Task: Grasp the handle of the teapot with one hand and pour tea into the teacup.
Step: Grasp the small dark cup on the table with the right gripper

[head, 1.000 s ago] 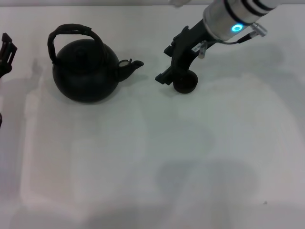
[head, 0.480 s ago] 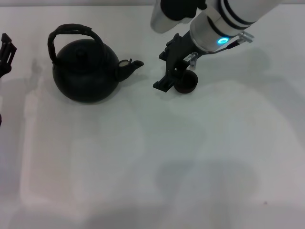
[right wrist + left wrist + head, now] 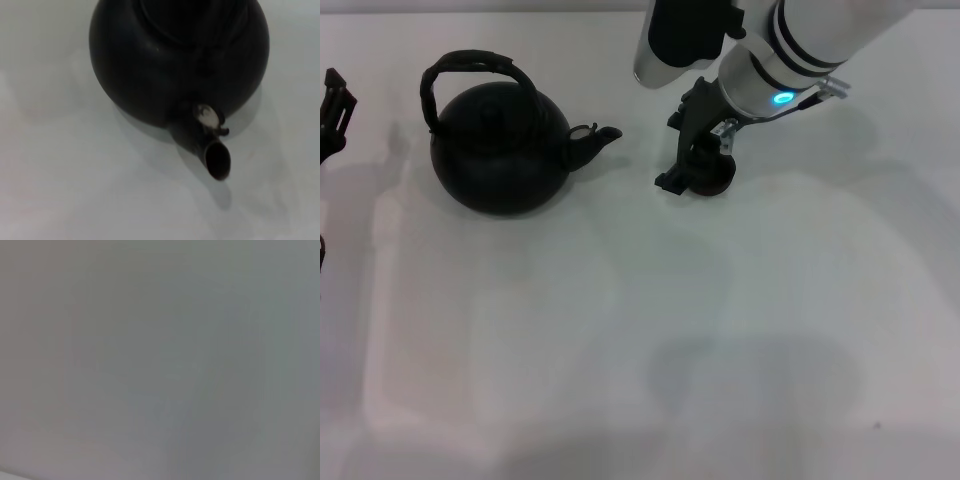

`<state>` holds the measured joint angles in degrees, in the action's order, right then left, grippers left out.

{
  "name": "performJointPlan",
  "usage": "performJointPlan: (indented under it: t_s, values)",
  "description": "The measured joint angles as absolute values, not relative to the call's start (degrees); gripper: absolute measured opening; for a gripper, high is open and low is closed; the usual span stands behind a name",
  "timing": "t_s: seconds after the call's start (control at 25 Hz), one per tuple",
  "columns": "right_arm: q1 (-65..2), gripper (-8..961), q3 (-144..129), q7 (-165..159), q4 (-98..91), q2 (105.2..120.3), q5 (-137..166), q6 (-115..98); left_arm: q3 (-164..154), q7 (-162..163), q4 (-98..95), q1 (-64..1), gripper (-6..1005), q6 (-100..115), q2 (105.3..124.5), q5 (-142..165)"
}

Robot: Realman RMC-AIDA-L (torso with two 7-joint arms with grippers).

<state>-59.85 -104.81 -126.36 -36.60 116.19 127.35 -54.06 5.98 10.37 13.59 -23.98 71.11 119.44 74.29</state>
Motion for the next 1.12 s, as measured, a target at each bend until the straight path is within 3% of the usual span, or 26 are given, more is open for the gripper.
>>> performJointPlan:
  t_s: [1.12]
  values:
    - [-59.7,740,-105.1,-126.4,-31.3,115.75,128.0,-54.1,6.0,10.4,14.0,-24.5,890,71.1,119.53,74.2]
